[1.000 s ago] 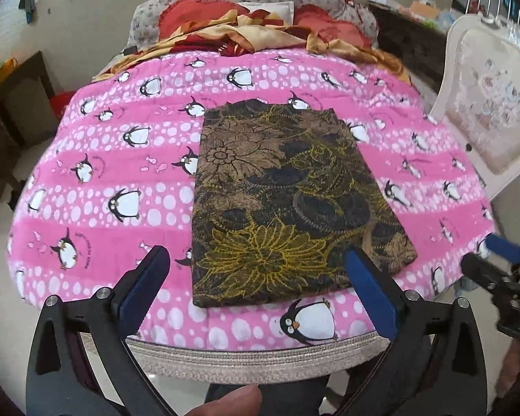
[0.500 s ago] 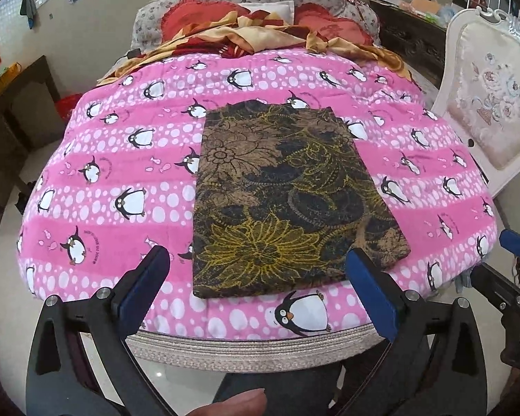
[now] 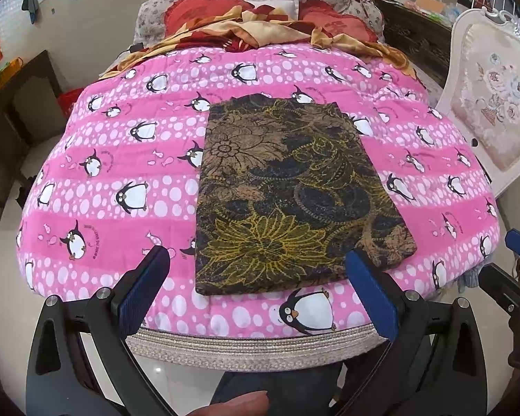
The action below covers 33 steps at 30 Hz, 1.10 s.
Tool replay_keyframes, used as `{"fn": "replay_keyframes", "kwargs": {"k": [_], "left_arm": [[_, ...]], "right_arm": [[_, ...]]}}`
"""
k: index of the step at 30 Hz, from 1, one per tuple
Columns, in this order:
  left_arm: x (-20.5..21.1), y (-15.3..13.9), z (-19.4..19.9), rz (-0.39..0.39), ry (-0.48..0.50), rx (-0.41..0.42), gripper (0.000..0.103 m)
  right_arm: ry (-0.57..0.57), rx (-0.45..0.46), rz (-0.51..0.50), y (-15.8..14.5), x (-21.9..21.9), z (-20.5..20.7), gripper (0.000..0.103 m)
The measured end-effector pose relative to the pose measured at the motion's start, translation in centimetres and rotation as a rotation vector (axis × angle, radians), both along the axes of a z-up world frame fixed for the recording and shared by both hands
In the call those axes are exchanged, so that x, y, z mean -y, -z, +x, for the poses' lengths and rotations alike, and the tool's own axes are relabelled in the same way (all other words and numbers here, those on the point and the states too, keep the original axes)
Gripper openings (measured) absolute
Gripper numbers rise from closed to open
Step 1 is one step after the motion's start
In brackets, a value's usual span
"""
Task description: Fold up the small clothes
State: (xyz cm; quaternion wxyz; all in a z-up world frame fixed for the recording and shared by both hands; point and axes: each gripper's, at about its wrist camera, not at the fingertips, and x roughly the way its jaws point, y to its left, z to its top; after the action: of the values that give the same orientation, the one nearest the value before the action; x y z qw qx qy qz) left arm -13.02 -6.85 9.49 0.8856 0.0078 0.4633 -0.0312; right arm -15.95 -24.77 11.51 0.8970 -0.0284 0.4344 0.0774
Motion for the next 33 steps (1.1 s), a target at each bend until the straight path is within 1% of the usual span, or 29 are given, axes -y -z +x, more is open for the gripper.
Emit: {"fn": "replay_keyframes", "kwargs": {"k": [18, 33], "left_arm": [[-0.2, 1.3, 1.0, -0.004, 0.004, -0.034, 0.102], [-0.4, 1.8, 1.4, -0.024, 0.004, -0.053, 0.102]], "right_arm": [[-0.006, -0.022, 0.007, 0.6, -0.1, 0.9, 0.080], [-0.006, -0.022, 0.010, 0.5, -0.2, 1.3, 0.080]]}}
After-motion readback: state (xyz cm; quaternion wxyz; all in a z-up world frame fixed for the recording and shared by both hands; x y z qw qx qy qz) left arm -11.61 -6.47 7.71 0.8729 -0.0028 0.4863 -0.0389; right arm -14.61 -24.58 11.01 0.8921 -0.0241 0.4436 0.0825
